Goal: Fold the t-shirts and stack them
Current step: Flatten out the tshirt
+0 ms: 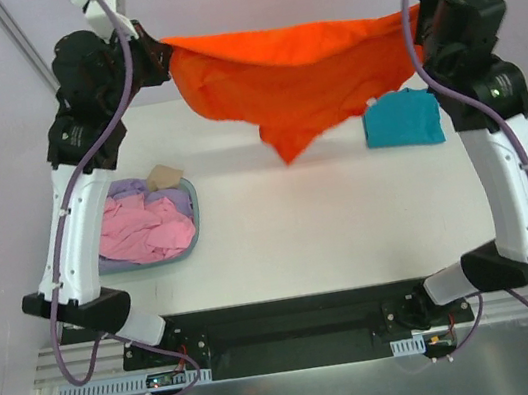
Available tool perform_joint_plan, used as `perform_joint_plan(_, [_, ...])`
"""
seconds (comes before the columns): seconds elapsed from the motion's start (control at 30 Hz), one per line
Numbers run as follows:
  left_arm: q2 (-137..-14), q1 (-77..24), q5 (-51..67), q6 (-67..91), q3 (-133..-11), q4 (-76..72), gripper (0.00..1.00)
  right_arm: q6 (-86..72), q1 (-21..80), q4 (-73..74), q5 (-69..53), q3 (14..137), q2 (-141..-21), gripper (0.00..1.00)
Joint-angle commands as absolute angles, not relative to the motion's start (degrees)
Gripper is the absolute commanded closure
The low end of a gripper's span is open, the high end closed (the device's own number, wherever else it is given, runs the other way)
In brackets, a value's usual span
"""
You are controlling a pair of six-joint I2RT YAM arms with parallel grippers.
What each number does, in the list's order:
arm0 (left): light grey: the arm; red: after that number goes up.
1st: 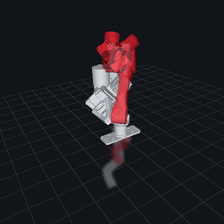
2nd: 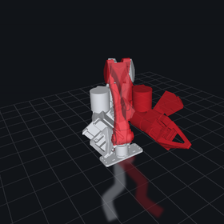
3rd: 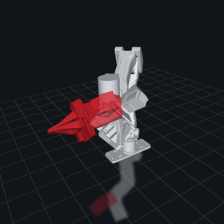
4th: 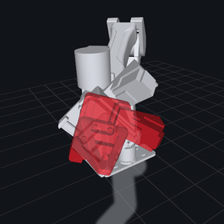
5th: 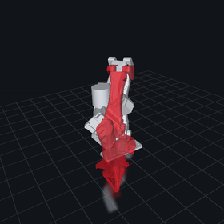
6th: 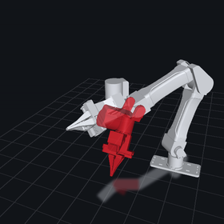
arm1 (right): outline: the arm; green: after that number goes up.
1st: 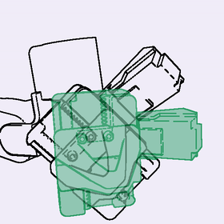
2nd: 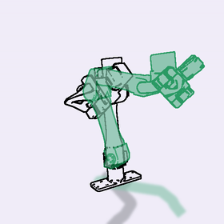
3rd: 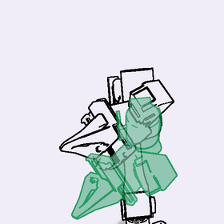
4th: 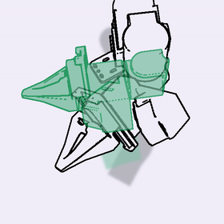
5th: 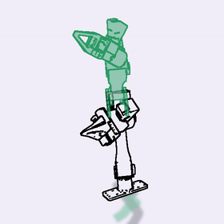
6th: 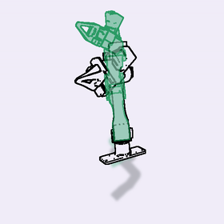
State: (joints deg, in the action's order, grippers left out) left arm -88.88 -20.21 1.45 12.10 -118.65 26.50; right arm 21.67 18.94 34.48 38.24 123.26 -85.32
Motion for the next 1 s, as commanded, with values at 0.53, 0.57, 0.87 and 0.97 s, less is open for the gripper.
perform_joint_plan(0.53, [-83.1, -19.0, 23.2, 16.9, -65.1, 25.1, 0.29, -14.5, 17.2, 55.3, 38.1, 55.8, -49.9, 0.94])
perform_joint_plan(0.57, [-84.1, -19.2, 23.1, 17.7, -64.0, 25.0, 0.07, -15.6, 17.3, 56.4, 38.6, 55.5, -52.3, 0.94])
perform_joint_plan(0.87, [-80.8, -32.4, 15.7, 23.7, -55.4, 23.0, 0.01, -17.8, 17.2, 55.2, 35.1, 50.5, -65.5, 0.96])
perform_joint_plan(0.97, [-77.3, -37.4, 13.9, 28.8, -50.8, 22.9, 0.01, -17.4, 17.3, 54.1, 33.8, 49.4, -67.1, 0.96])
